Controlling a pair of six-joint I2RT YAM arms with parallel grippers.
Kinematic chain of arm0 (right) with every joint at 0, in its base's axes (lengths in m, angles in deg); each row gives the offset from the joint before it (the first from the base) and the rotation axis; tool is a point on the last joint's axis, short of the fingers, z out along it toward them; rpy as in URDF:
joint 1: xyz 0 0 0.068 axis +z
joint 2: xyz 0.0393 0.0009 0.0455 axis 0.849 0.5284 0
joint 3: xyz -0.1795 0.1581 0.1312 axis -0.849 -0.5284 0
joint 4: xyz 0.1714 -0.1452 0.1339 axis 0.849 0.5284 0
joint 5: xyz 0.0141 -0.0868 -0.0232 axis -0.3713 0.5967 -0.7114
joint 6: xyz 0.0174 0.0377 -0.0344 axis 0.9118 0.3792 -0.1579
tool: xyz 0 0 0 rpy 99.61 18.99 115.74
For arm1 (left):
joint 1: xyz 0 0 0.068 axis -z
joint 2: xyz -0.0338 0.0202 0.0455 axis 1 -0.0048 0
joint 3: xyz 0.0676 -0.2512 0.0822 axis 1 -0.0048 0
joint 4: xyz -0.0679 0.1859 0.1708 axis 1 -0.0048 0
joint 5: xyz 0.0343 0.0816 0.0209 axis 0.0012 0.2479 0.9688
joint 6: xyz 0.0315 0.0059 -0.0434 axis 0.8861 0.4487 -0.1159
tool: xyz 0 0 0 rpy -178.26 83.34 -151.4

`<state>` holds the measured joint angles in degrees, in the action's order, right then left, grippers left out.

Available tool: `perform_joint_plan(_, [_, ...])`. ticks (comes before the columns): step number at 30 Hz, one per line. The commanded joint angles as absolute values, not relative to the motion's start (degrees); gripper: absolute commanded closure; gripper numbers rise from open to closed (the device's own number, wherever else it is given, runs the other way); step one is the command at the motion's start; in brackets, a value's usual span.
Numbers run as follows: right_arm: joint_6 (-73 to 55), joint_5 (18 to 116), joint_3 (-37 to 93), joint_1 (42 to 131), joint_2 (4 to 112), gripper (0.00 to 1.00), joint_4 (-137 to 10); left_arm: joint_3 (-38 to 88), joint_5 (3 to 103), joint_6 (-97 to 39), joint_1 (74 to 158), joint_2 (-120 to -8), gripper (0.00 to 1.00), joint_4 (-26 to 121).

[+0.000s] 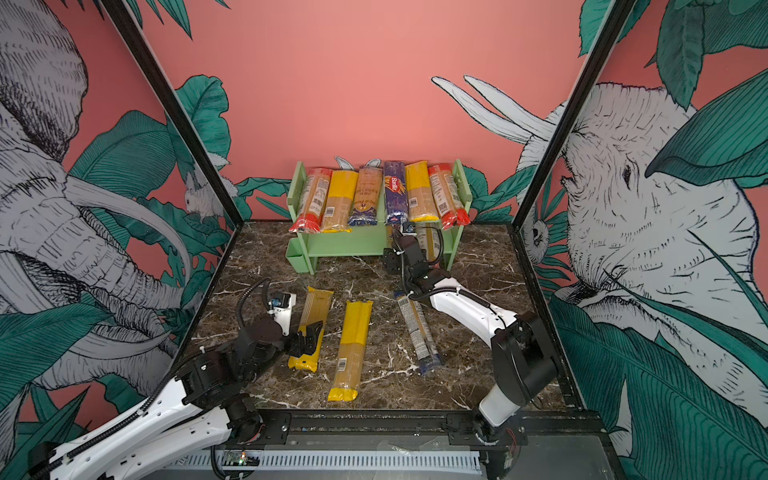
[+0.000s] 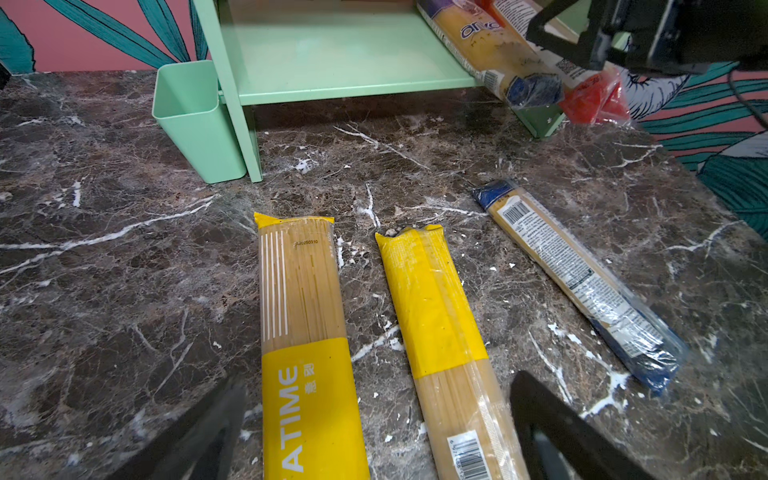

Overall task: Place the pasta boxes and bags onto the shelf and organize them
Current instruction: 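Open the right gripper and draw it back from the shelf, then lower the right gripper onto the white-labelled blue-ended pack and close it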

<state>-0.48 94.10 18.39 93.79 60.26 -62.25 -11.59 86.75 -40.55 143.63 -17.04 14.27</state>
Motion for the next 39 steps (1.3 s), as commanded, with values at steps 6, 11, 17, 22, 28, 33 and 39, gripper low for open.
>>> perform_joint_plan(6, [1.86,94.22,9.9,99.48,49.64,0.18,-58.13,-14.19,84.94,-44.04,143.78,-14.45,0.01,12.71])
perform_joint_plan(11, [3.96,96.43,0.07,104.03,40.89,0.17,-52.31,-15.76,82.47,-45.27,143.86,-14.21,0.01,13.87])
perform_joint_plan(17, [10.58,102.1,-12.28,111.04,28.31,0.14,-43.54,-18.1,79.83,-47.11,144.39,-13.85,0.01,15.66])
perform_joint_plan(22, [17.78,104.77,-21.34,116.26,17.58,0.12,-39.84,-19.23,79.53,-48.01,147.71,-15.57,0.01,18.37])
perform_joint_plan(28, [26.24,108.2,-28.2,122.36,11.45,0.08,-38.22,-17.21,84.49,-47.76,157.5,-24.77,0.01,23.71])
perform_joint_plan(33, [33.37,114.11,-30.24,127.8,16.47,0.07,-38.28,-12.99,86.46,-46.0,165.1,-36.02,0.01,28.67])
perform_joint_plan(39, [38.24,117.59,-34.75,130.56,23.49,0.05,-44.52,-11.67,86.88,-46.6,167.6,-40.61,0.01,31.7])
